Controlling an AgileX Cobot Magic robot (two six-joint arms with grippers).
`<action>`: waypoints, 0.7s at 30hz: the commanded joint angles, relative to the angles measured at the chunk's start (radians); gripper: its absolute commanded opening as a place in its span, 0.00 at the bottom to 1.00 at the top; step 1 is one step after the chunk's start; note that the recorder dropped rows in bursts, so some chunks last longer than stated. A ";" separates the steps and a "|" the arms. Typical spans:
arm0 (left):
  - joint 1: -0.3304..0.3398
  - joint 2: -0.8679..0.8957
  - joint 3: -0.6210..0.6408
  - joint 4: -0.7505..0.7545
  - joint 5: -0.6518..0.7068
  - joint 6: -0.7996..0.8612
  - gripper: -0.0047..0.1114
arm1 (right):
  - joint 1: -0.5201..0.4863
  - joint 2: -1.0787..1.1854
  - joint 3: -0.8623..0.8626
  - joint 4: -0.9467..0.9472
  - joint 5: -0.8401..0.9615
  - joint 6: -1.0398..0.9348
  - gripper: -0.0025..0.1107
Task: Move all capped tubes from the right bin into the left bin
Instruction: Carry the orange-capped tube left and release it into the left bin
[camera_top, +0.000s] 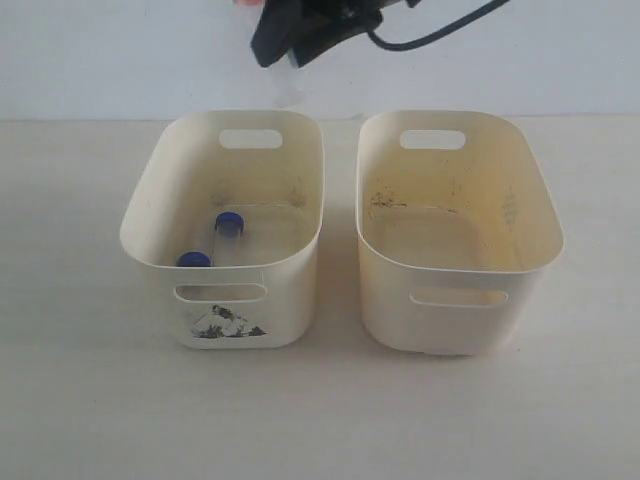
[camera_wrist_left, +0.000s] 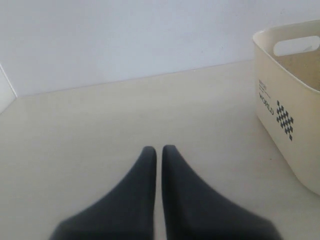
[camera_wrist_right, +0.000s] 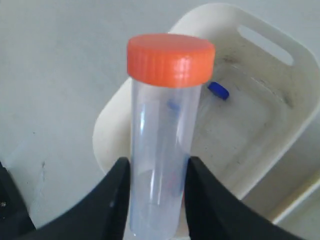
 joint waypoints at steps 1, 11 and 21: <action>0.001 -0.003 -0.004 -0.001 -0.008 -0.012 0.08 | 0.070 0.062 0.001 0.013 -0.068 -0.060 0.31; 0.001 -0.003 -0.004 -0.001 -0.008 -0.012 0.08 | 0.088 -0.030 -0.003 -0.133 0.041 0.074 0.03; 0.001 -0.003 -0.004 -0.001 -0.008 -0.012 0.08 | 0.088 -0.087 -0.003 -0.124 0.039 0.076 0.03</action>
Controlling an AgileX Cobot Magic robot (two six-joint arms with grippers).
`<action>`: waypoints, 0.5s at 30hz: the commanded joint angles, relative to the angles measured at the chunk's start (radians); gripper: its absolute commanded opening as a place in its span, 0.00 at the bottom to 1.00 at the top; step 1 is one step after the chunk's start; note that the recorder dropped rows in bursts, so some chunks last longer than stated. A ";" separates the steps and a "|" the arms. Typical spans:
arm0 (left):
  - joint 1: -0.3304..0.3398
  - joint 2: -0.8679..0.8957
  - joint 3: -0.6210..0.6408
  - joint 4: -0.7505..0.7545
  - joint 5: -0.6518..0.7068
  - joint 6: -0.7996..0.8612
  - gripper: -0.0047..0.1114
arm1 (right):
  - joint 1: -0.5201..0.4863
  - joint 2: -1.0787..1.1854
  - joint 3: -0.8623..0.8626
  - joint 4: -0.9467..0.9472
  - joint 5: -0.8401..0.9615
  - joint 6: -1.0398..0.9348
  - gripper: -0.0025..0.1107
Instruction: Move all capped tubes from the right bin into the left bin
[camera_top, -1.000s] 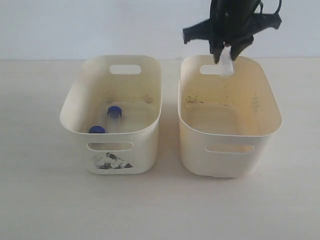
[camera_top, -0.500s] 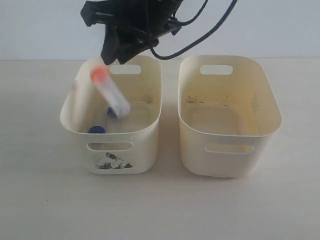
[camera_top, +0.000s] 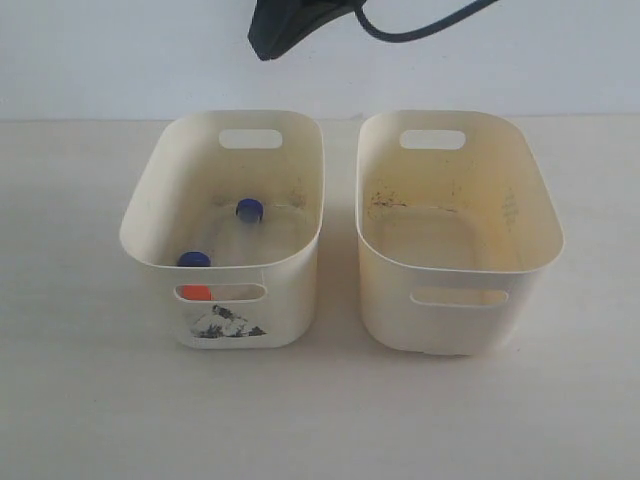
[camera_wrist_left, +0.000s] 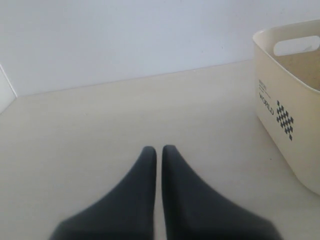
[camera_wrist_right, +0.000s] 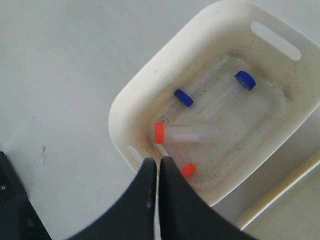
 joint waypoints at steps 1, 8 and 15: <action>0.001 -0.003 -0.004 -0.001 -0.008 -0.012 0.08 | 0.000 -0.009 -0.003 -0.008 0.001 0.004 0.03; 0.001 -0.003 -0.004 -0.001 -0.008 -0.012 0.08 | 0.000 0.006 -0.003 0.002 -0.004 0.004 0.03; 0.001 -0.003 -0.004 -0.001 -0.008 -0.012 0.08 | 0.000 0.014 -0.003 -0.026 -0.089 -0.002 0.03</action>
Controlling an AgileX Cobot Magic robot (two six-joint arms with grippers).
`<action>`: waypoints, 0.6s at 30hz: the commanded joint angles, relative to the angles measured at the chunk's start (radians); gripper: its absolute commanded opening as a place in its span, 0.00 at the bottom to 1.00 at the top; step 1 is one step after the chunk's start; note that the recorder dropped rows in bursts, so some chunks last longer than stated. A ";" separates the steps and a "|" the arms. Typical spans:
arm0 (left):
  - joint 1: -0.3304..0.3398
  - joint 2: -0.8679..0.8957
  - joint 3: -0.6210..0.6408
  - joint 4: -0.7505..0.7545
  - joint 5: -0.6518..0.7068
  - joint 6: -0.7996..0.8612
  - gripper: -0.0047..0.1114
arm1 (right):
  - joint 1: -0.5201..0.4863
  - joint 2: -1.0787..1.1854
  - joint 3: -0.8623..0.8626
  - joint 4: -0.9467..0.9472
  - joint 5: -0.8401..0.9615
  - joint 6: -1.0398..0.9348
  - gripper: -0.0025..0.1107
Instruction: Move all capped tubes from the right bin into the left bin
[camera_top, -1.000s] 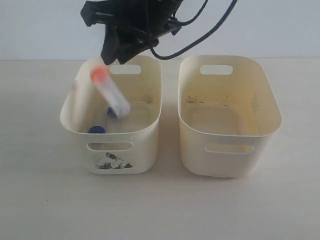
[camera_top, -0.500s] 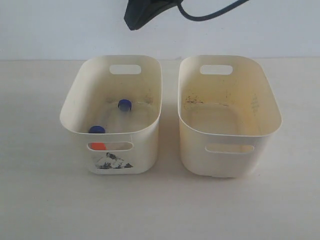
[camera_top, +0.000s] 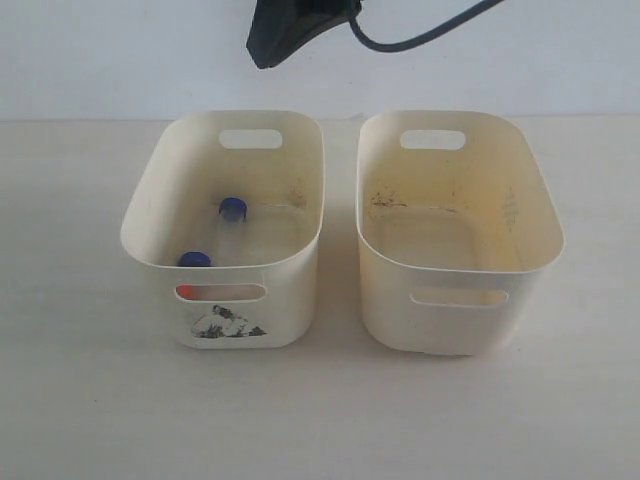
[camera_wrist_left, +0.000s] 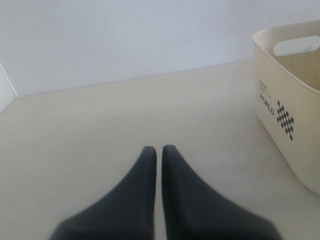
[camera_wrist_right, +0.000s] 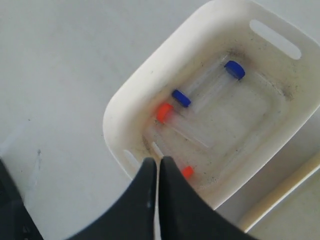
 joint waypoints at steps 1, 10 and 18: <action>0.001 -0.003 -0.004 -0.001 -0.008 -0.012 0.08 | 0.000 -0.016 -0.003 -0.037 -0.088 -0.025 0.03; 0.001 -0.003 -0.004 -0.001 -0.008 -0.012 0.08 | 0.000 -0.254 -0.001 -0.417 -0.076 0.051 0.03; 0.001 -0.003 -0.004 -0.001 -0.008 -0.012 0.08 | -0.019 -0.548 0.227 -0.515 -0.315 0.104 0.03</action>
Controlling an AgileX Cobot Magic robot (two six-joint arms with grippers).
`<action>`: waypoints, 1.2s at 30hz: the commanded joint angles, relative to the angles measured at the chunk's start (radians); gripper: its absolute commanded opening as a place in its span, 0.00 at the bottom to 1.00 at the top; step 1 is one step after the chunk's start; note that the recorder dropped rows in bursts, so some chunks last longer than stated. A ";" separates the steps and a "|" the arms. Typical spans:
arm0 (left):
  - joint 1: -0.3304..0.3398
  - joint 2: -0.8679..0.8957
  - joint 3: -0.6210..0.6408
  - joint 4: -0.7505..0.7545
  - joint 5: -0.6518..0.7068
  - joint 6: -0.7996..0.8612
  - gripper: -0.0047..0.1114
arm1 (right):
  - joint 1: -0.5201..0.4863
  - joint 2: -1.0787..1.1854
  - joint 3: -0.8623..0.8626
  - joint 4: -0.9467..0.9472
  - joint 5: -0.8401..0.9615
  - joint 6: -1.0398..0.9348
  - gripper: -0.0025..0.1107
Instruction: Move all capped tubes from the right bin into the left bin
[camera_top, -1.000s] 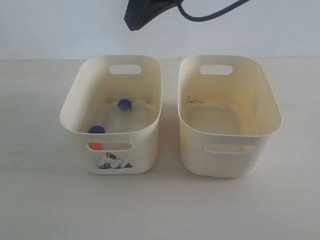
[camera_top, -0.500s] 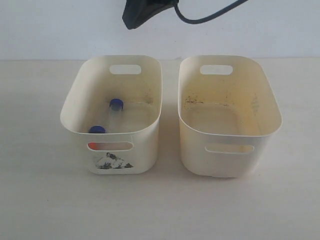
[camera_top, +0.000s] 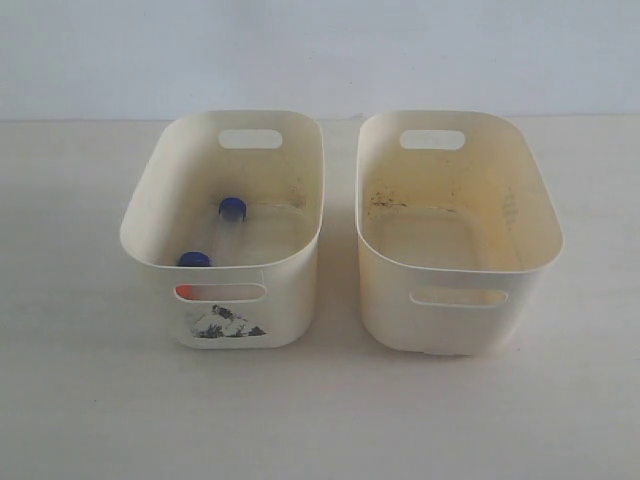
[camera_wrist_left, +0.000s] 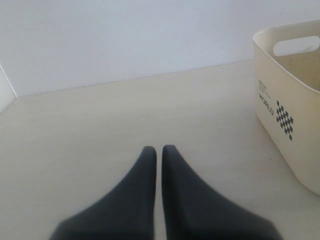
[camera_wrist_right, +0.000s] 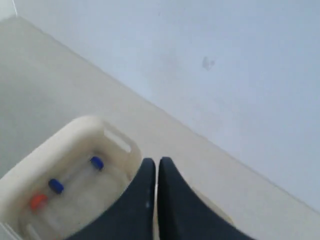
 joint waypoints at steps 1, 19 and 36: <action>0.001 -0.003 -0.004 -0.001 -0.008 -0.012 0.08 | -0.045 -0.172 0.225 -0.035 -0.184 0.009 0.03; 0.001 -0.003 -0.004 -0.001 -0.008 -0.012 0.08 | -0.468 -1.157 1.588 0.114 -0.875 0.027 0.03; 0.001 -0.003 -0.004 -0.001 -0.008 -0.012 0.08 | -0.468 -1.353 1.815 0.115 -0.668 0.029 0.03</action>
